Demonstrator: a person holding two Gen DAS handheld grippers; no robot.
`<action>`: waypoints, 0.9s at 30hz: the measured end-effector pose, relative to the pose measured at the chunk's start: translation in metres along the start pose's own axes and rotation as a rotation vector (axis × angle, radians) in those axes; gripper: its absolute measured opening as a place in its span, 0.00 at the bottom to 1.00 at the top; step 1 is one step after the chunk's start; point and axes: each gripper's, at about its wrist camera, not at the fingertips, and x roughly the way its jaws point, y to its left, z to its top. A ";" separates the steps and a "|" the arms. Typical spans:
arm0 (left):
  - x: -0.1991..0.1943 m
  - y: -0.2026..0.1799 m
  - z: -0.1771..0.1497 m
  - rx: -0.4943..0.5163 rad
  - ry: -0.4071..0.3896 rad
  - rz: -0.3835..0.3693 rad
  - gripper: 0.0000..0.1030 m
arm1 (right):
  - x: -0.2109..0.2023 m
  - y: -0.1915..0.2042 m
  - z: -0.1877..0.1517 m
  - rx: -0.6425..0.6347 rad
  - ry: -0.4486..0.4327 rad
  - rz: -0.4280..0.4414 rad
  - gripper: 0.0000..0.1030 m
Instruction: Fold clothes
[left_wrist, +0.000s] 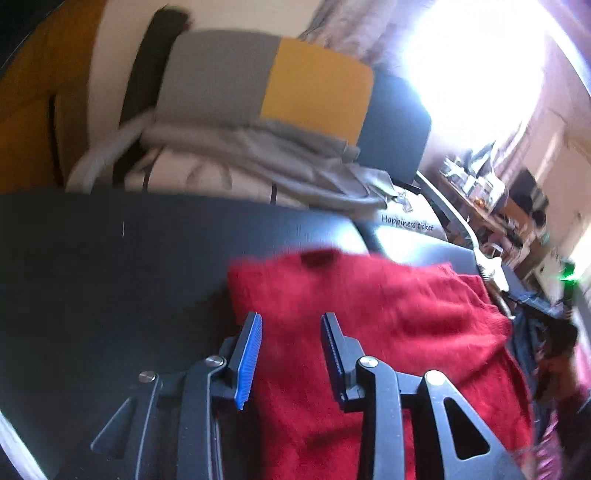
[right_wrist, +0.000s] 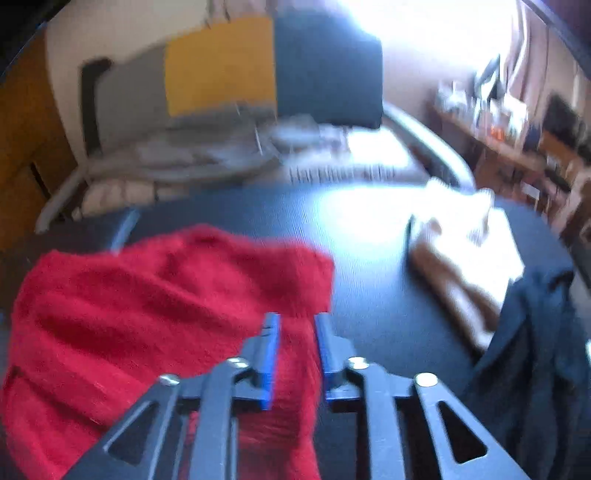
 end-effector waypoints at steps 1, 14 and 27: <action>0.006 -0.002 0.011 0.048 0.013 0.028 0.32 | -0.010 0.007 0.005 -0.012 -0.050 0.023 0.44; 0.096 -0.019 0.036 0.557 0.366 -0.058 0.36 | 0.037 0.085 -0.029 -0.120 0.080 0.330 0.57; 0.059 -0.015 0.025 0.376 0.123 0.017 0.03 | 0.041 0.079 -0.052 -0.037 0.000 0.385 0.62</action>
